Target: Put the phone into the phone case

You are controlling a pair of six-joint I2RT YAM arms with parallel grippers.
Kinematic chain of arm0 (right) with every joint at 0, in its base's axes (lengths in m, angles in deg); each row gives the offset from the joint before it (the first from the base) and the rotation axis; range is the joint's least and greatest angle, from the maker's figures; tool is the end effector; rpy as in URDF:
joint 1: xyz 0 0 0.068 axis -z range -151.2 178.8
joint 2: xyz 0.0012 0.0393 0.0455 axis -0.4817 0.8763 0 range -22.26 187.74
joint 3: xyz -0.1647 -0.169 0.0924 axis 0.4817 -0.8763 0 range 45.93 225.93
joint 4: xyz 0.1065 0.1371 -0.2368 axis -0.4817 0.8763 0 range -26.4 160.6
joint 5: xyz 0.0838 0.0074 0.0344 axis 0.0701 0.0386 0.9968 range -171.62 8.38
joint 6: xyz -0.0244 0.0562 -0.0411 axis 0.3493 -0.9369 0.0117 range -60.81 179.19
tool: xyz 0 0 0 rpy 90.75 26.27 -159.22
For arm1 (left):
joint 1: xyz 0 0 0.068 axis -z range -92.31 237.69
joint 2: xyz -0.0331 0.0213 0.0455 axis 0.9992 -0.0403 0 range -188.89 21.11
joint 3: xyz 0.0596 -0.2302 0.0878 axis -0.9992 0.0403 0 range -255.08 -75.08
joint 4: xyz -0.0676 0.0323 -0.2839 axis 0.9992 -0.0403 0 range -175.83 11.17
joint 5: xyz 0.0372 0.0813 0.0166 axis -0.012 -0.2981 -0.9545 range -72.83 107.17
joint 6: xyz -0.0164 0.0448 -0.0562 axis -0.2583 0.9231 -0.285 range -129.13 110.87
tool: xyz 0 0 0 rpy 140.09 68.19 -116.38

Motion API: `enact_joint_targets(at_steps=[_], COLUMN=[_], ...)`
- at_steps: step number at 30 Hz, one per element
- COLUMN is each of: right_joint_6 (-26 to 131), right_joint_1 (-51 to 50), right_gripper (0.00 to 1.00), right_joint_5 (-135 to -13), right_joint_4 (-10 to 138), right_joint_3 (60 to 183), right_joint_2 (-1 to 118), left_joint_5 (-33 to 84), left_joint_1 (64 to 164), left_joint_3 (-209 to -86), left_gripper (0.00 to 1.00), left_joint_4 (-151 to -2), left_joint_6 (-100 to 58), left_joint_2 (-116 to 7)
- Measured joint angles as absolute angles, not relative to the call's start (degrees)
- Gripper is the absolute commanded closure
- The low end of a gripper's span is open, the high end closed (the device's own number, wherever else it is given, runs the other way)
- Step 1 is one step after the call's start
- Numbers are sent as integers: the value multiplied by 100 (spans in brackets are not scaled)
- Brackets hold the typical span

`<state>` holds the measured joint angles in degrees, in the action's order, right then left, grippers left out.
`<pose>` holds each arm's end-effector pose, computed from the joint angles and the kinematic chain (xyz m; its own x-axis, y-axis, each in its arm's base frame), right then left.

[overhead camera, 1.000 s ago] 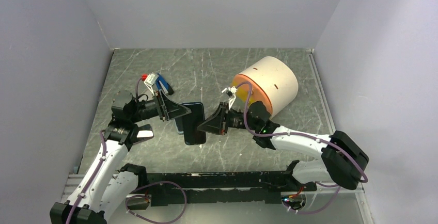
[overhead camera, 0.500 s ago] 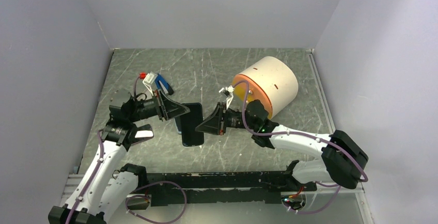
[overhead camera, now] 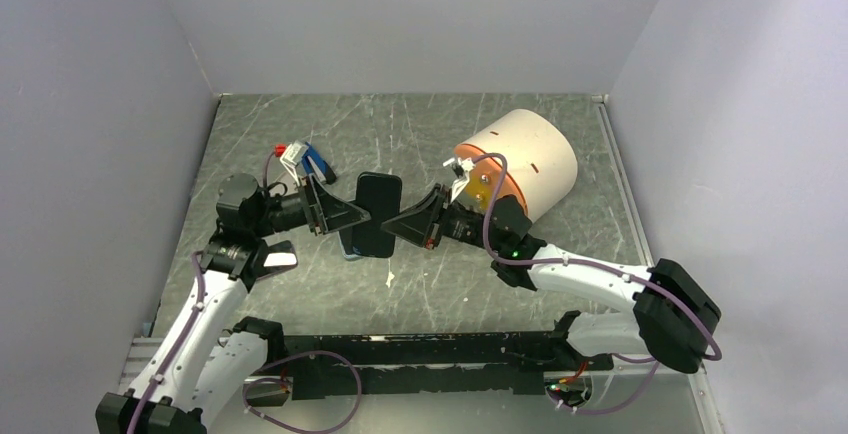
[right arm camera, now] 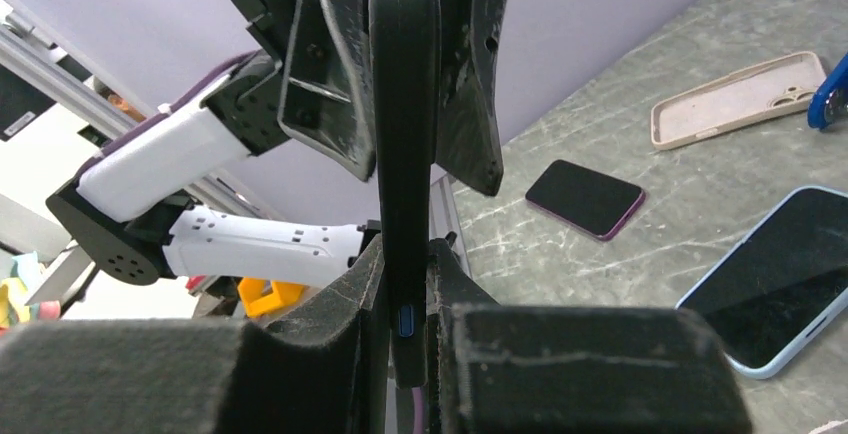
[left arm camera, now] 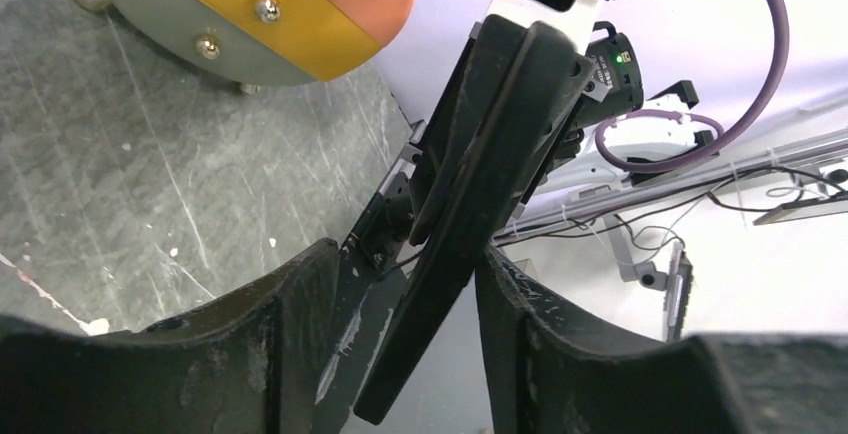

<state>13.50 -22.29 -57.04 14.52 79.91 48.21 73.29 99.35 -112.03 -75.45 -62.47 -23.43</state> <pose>0.1844 0.2694 0.2540 -0.5931 0.3011 -0.7467 -0.7704 0.0570 0.6350 0.2234 -0.0983 0.2993 -0.7838 -0.2950 -0.5465 0.4937 0.2380 -0.8364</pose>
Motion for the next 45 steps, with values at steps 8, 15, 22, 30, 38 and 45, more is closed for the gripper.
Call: enact_joint_targets(at_steps=[8,15,22,30,38,45], right_joint_6=[1192,1072,1007,766,744,1041], right_joint_1=[-2216,-2207,-2144,-2089,-2089,-2065], right_gripper=[87,53,64,100,100,100], right_joint_5=[-5796,-5932,-6220,-6461,-6454,-6141], right_joint_4=[1411,1463,1572,1863,2101,2421], right_joint_3=[7991,7997,8130,8161,8176,8238], right_joint_2=[4942,4933,4907,4904,4898,4948], left_joint_5=[7631,7725,7733,7690,7565,6925], left_joint_1=[9929,9924,9924,9924,9924,9929], left_joint_3=[-11070,-11070,-11070,-11092,-11170,-11378], left_gripper=[96,97,97,97,59,62], left_joint_4=[-7082,-7148,-7266,-7572,-8024,-8842], left_joint_6=[-6372,-6123,-6061,-5633,-5462,-5349], left_joint_2=[-2526,-2546,-2568,-2566,-2629,-2629])
